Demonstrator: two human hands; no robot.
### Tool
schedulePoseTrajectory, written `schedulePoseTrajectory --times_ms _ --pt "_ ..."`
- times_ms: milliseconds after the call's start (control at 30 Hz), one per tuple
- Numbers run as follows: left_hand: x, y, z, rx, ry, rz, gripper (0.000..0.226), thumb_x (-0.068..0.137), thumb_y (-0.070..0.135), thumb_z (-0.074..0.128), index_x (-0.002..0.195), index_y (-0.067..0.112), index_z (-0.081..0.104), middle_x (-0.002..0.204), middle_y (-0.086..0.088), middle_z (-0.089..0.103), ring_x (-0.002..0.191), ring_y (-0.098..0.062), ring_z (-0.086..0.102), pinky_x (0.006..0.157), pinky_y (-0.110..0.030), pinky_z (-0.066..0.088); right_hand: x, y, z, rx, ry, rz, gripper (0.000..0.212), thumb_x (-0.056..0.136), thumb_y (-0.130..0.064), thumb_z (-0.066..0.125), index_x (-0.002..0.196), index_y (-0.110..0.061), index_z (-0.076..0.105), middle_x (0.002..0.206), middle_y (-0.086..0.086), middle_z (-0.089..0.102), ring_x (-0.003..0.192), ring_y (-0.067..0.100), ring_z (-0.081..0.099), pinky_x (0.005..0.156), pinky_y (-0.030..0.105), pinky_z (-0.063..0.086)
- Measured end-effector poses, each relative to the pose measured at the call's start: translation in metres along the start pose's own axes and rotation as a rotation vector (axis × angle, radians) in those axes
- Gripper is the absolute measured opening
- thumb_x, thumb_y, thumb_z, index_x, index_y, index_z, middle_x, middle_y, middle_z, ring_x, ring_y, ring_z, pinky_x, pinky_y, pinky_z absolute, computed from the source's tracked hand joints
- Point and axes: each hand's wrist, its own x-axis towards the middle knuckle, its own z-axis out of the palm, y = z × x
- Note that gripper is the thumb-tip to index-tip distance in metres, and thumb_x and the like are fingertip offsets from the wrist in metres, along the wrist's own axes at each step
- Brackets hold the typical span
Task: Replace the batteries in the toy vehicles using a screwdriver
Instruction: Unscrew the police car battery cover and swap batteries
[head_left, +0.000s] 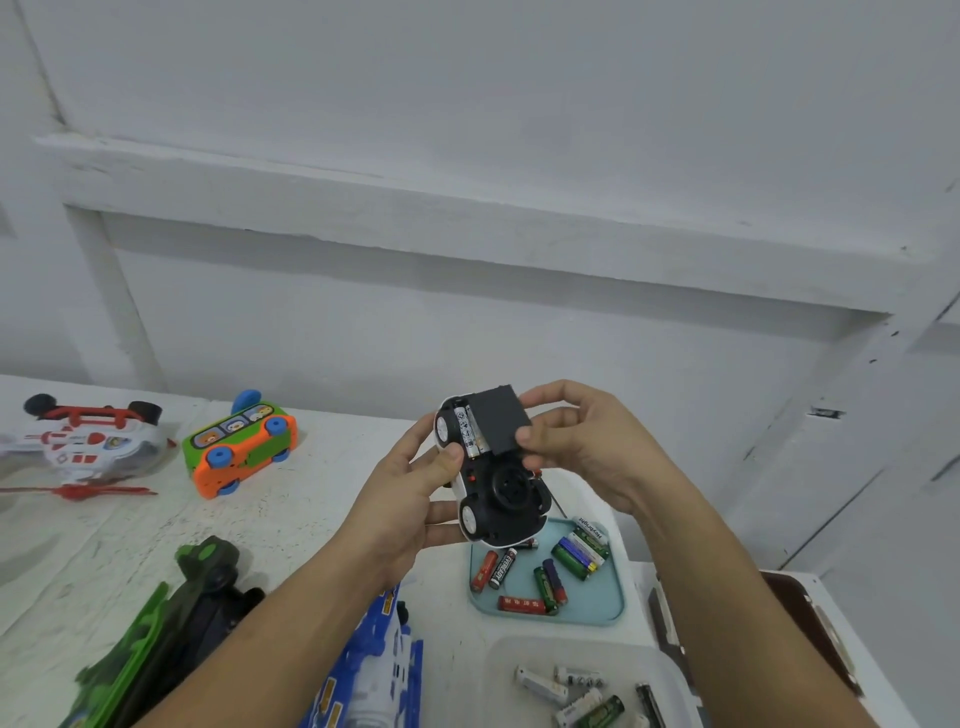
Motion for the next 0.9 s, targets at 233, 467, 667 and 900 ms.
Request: schedulePoseTrajectory --times_ms 233,467,667,900 --pt "-0.007 0.0 0.001 0.02 -0.007 0.026 0.039 0.097 0.016 0.057 0.127 0.039 0.052 0.11 0.003 0.072 0.075 -0.03 0.074 0.058 -0.038 0.061 -0.004 0.004 0.014 0.043 0.021 0.018 0.027 0.079 0.017 0.067 0.096 -0.003 0.062 0.07 0.015 0.06 0.052 0.018 0.064 0.051 0.023 0.054" --pt "-0.011 0.001 0.001 0.022 -0.002 0.034 0.04 0.097 0.015 0.058 0.129 0.038 0.051 0.104 0.007 0.073 0.078 -0.032 0.074 0.059 -0.039 0.061 -0.006 0.004 0.02 0.03 0.04 0.01 0.025 0.079 0.017 0.066 0.093 -0.004 0.063 0.07 0.017 0.061 0.048 0.017 0.061 0.05 0.022 0.053" --pt "-0.014 0.002 0.001 0.033 0.001 0.026 0.043 0.097 0.015 0.058 0.132 0.038 0.05 0.106 0.008 0.072 0.078 -0.031 0.074 0.057 -0.038 0.06 -0.009 0.004 0.021 0.017 0.051 0.008 0.026 0.08 0.015 0.066 0.099 -0.002 0.067 0.067 0.016 0.064 0.05 0.018 0.06 0.05 0.022 0.052" --pt "-0.017 0.004 0.001 0.024 -0.008 0.018 0.045 0.097 0.015 0.057 0.135 0.036 0.048 0.113 0.006 0.069 0.078 -0.03 0.075 0.057 -0.039 0.06 -0.009 0.006 0.025 -0.043 0.106 -0.006 0.029 0.078 0.013 0.068 0.099 -0.006 0.072 0.065 0.01 0.068 0.048 0.017 0.059 0.053 0.022 0.053"
